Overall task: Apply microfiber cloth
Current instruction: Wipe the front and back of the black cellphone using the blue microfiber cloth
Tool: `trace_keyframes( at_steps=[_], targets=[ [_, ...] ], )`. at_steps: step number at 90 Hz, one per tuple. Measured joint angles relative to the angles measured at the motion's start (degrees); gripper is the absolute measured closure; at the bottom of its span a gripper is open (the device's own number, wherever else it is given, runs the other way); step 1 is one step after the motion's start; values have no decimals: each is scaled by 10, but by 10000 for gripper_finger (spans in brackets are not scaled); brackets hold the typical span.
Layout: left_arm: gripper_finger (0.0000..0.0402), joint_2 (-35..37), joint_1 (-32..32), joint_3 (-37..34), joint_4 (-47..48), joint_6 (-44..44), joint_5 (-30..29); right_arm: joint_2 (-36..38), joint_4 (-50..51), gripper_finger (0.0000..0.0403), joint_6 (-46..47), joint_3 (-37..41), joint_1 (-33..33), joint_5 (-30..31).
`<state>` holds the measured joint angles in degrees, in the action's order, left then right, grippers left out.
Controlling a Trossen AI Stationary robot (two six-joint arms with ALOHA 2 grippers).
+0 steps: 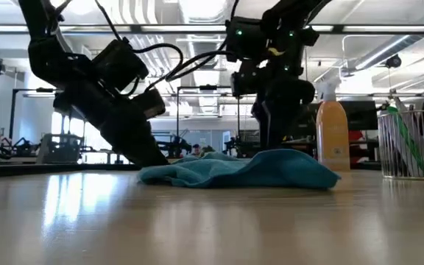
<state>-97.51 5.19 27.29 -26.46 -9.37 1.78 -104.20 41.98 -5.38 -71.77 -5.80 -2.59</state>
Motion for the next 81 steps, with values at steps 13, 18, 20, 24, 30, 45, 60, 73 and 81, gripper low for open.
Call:
trace_keyframes(
  at_steps=[13, 18, 20, 24, 30, 45, 60, 73, 81],
  targets=[
    [153, 9, 0, -1, 3, 9, -3, 0, -42, 129, 16, 28, 16, 0],
    [164, 18, 0, -1, 6, 16, -4, 0, -41, 134, 25, 34, 20, 1],
    [168, 21, 0, -1, 6, 19, -4, 0, -42, 135, 28, 35, 21, 1],
    [173, 28, -1, -1, 7, 27, -4, 0, -45, 138, 32, 37, 24, 1],
    [176, 39, -1, 1, 9, 42, -2, 0, -51, 142, 41, 41, 25, 1],
    [153, 55, -3, 7, 20, 58, 10, 0, -137, 140, 60, 57, 36, -13],
    [109, 48, -17, 7, 9, 57, 10, -9, -214, 111, 82, 84, 61, -6],
    [93, 39, -49, 7, -21, 73, -26, -9, -257, 80, 109, 104, 94, 62],
    [93, 38, -63, 7, -27, 89, -66, -10, -269, 63, 124, 110, 119, 98]
  ],
)
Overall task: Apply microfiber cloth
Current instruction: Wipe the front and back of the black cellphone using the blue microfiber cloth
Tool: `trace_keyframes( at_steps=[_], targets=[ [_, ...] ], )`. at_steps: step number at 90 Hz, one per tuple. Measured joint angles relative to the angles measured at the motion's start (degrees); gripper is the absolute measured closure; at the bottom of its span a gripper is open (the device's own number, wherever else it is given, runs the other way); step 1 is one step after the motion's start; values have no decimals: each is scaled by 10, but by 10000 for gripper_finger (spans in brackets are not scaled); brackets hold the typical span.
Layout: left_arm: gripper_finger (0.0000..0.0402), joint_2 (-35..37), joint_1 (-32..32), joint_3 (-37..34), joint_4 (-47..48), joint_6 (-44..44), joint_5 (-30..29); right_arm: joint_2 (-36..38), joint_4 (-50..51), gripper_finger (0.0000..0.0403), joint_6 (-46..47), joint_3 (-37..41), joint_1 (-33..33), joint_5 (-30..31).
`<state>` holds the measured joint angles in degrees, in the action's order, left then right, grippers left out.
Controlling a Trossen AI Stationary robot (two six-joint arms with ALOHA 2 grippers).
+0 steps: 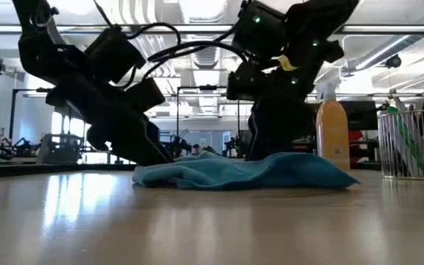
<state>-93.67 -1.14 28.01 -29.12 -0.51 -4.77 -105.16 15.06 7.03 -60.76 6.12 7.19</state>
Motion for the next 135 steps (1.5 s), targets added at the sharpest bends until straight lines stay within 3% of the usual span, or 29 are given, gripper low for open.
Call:
trace_keyframes(
  at_steps=[27, 64, 88, 117, 135],
  targets=[
    [92, 1, -14, 0, -9, -50, -18, -43, -78, 53, 68, 9, 40, 22],
    [91, -27, -36, 22, -16, -134, -42, -57, -82, 52, 95, 8, 42, 24],
    [50, -81, -36, 23, -102, -146, -49, -59, -83, 52, 95, 9, 41, 22],
    [18, -32, -29, 23, -63, -153, -56, -59, -82, 52, 95, 9, 41, 20],
    [13, -55, -17, 23, -61, -166, -68, -59, -82, 52, 95, 9, 41, 20]
  ],
)
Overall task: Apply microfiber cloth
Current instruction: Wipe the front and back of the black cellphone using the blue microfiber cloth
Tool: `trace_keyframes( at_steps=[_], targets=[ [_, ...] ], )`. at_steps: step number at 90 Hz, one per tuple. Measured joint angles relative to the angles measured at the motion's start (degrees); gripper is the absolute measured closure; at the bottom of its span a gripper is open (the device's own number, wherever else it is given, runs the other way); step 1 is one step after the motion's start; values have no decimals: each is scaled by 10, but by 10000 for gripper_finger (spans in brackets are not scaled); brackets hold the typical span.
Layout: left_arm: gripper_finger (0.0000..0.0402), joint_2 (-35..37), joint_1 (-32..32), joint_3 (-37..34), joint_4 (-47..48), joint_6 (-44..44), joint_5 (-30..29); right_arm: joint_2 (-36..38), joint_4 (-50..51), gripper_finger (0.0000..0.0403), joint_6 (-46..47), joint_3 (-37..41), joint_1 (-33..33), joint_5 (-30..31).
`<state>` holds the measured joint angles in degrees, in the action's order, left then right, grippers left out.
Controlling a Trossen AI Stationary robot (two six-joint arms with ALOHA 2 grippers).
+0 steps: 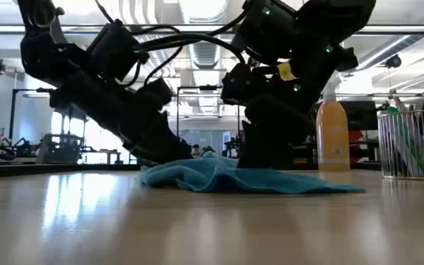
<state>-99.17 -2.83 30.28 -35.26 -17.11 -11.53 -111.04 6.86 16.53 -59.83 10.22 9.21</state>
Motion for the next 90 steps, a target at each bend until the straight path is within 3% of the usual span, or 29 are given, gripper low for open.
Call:
trace_keyframes(
  at_steps=[33, 51, 66, 90],
  targets=[
    [12, -71, -2, 2, -77, 18, -16, 0, 0, 52, 4, 1, 0, 0],
    [12, -33, -11, 1, -53, 47, -25, 0, 0, 52, 5, 1, 0, 0],
    [12, -19, -24, 0, -35, 93, -69, 0, 1, 52, 5, 1, 0, 0],
    [12, -38, -32, 0, -61, 45, -35, 0, 0, 53, 15, 1, 0, 0]
  ],
)
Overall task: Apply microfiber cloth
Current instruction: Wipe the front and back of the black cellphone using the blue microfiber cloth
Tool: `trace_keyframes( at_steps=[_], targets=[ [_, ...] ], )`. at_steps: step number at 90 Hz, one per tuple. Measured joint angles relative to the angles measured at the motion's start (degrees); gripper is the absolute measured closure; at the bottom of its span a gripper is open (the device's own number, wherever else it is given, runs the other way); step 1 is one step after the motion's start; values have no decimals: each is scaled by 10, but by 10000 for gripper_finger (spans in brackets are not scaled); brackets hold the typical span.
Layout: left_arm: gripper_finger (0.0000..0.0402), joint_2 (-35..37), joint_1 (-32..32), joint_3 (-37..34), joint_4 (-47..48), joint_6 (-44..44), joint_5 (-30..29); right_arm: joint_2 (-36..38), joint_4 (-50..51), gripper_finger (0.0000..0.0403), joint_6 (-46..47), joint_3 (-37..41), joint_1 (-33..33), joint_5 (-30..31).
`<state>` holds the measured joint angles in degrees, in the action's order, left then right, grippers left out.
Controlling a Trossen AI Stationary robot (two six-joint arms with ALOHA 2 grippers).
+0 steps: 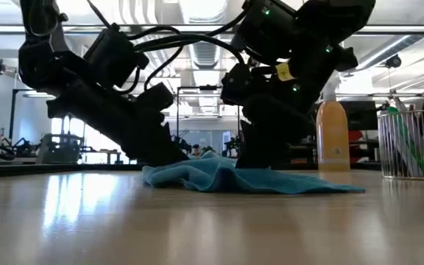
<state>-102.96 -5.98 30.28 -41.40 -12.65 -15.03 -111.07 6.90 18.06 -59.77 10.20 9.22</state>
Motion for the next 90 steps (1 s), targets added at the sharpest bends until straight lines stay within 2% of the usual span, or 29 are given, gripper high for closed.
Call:
trace_keyframes(
  at_steps=[23, 34, 42, 63, 90],
  targets=[
    [12, 27, -10, -1, 0, 10, -5, 0, 0, 53, 4, 0, 0, 0],
    [12, 30, -19, 0, 1, 10, -41, 0, 0, 53, 12, 0, 0, 0],
    [12, 21, -26, 0, 13, -6, -81, 0, 0, 53, 15, 0, 0, 0],
    [12, -9, -42, 1, -20, -52, -84, 0, 0, 53, 14, 0, -3, -3],
    [12, -10, -97, 26, -4, -64, -197, 0, 0, 53, 14, 0, -3, -2]
  ],
)
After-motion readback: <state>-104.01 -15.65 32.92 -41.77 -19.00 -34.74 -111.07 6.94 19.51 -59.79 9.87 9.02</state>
